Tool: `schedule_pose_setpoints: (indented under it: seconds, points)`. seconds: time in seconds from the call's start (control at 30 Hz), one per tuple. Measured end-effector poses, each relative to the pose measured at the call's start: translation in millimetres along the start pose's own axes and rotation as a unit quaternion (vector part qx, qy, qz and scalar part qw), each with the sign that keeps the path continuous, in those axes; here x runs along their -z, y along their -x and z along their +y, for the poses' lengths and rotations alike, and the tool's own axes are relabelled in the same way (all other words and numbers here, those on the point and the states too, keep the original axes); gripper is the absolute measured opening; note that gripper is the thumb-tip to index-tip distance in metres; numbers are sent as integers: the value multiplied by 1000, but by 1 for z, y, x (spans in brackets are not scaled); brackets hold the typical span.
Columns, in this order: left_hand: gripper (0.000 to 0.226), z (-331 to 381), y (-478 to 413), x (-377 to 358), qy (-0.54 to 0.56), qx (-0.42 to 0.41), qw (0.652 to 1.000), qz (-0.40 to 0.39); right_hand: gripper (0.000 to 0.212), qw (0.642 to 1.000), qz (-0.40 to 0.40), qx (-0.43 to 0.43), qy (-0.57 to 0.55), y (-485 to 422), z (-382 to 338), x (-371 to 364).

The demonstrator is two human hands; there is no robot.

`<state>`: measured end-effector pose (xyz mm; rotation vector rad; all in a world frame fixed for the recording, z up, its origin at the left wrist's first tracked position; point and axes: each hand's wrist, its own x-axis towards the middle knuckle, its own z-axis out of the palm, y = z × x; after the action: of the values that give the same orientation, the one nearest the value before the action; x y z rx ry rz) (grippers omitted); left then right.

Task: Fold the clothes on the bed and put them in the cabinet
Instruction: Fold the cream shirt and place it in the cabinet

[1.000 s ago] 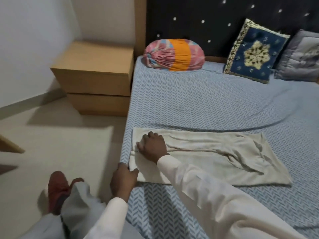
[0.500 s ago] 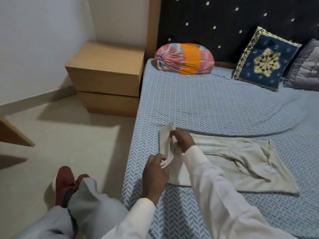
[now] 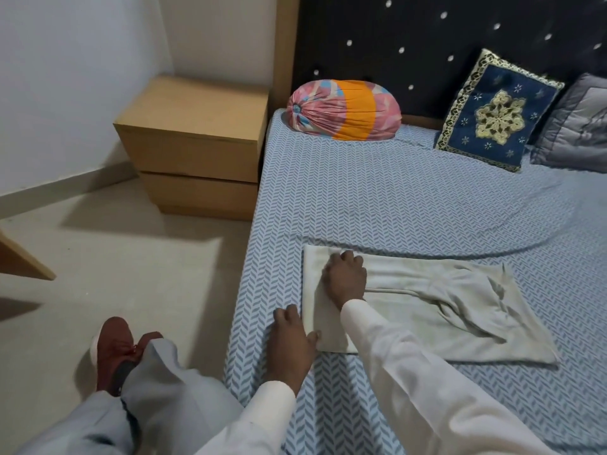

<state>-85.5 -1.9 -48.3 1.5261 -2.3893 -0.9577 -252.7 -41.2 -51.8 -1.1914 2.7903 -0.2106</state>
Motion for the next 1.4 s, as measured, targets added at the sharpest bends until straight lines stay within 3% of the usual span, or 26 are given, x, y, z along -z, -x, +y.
schedule_pose_setpoints:
  seconds: [0.07,0.1,0.2,0.33,0.47,0.53,0.73,0.93,1.1,1.17,1.27,1.4]
  points:
    - [56,5,-1,2,-5,42,999,-15,33,998,57,10,-18,5,-7,3]
    - [57,8,-3,2,-4,56,998,-24,36,998,57,15,-38,6,-10,3]
    - [57,18,-5,-3,-9,81,995,-56,38,998,-43,0,-48,6,-8,5]
    - [49,16,-7,-7,3,103,993,-65,41,999,9,38,16,7,-12,11]
    - [37,10,-9,-11,98,93,990,-46,83,988,-150,-20,-26,14,-20,16]
    - [30,9,-7,-13,149,79,985,-41,89,984,-175,-40,-17,17,-22,20]
    - [9,-6,3,5,212,73,975,-11,50,987,-159,-23,10,28,-48,33]
    - [5,-68,29,83,165,70,977,118,60,971,-181,90,-126,60,-126,49]
    - [1,-95,64,150,134,31,968,210,21,946,-198,145,-210,89,-196,56]
    - [8,-88,75,153,90,8,967,240,38,935,-212,130,-252,97,-197,57]
    - [20,-78,79,131,102,-32,970,220,73,926,-232,135,-265,99,-167,58]
    - [34,-43,78,85,116,-129,972,159,87,893,-237,102,-369,83,-73,60]
